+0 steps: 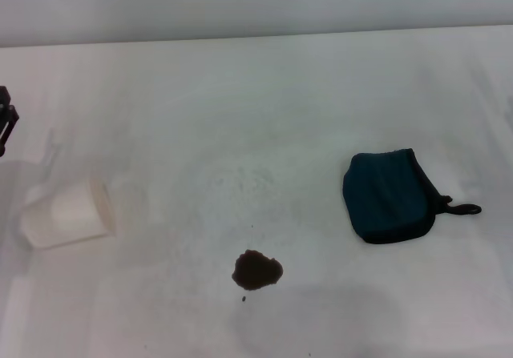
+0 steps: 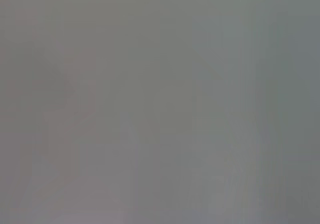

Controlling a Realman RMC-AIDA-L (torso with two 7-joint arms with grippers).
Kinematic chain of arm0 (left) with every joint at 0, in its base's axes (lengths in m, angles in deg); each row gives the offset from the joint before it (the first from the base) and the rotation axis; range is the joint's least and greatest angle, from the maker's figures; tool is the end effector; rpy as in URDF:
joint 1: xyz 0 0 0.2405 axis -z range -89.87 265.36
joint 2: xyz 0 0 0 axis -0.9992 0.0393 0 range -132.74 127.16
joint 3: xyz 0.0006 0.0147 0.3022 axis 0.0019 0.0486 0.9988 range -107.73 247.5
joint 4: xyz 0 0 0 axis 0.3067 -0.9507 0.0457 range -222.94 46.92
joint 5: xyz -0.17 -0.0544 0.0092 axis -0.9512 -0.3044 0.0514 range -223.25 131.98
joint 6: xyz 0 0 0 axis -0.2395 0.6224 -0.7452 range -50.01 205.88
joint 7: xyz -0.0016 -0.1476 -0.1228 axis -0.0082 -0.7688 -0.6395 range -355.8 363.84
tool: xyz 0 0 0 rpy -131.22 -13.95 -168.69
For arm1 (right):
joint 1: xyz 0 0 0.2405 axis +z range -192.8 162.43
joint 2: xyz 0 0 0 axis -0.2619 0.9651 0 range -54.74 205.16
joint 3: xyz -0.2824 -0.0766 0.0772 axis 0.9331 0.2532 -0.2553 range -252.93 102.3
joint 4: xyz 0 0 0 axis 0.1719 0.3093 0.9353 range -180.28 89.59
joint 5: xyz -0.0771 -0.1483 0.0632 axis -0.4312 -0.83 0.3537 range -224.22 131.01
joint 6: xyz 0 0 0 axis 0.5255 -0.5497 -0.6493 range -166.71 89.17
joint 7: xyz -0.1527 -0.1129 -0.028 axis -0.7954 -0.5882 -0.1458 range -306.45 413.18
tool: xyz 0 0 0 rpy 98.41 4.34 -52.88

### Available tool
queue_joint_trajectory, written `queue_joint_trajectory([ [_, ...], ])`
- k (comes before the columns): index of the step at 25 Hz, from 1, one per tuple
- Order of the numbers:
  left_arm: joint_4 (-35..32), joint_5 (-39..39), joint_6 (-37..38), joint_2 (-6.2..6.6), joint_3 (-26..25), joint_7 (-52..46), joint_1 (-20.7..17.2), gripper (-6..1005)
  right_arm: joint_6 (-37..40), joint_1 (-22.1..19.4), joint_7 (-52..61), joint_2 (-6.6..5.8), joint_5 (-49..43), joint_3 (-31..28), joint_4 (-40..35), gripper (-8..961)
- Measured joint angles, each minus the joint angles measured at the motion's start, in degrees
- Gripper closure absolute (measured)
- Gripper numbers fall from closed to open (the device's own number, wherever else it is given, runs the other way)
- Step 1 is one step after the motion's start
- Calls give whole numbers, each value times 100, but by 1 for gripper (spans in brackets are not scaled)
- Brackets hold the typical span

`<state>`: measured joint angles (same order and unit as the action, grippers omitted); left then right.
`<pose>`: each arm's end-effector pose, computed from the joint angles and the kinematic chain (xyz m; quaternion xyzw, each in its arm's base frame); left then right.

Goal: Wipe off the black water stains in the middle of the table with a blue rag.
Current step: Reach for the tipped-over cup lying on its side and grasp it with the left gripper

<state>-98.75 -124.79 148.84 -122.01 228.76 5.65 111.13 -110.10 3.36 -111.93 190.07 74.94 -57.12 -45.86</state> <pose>-0.3461 0.3616 -0.0279 -0.6902 -0.2097 -0.2634 0.6405 0.4273 0.3307 0.0527 -0.6285 0.2661 0.2395 0.6905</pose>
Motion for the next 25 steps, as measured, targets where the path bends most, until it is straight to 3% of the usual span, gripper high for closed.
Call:
queue_joint_trajectory([
  [15, 66, 58, -20, 22, -11, 164, 261, 122, -25, 11, 7, 2, 4, 43, 33, 96],
  [21, 76, 189, -143, 53, 21, -324, 373, 123, 8, 11, 46, 2, 0, 44, 42, 96],
  [25, 408, 848, -311, 187, 20, -1457, 679, 123, 15, -31, 56, 2, -1, 44, 97, 96],
])
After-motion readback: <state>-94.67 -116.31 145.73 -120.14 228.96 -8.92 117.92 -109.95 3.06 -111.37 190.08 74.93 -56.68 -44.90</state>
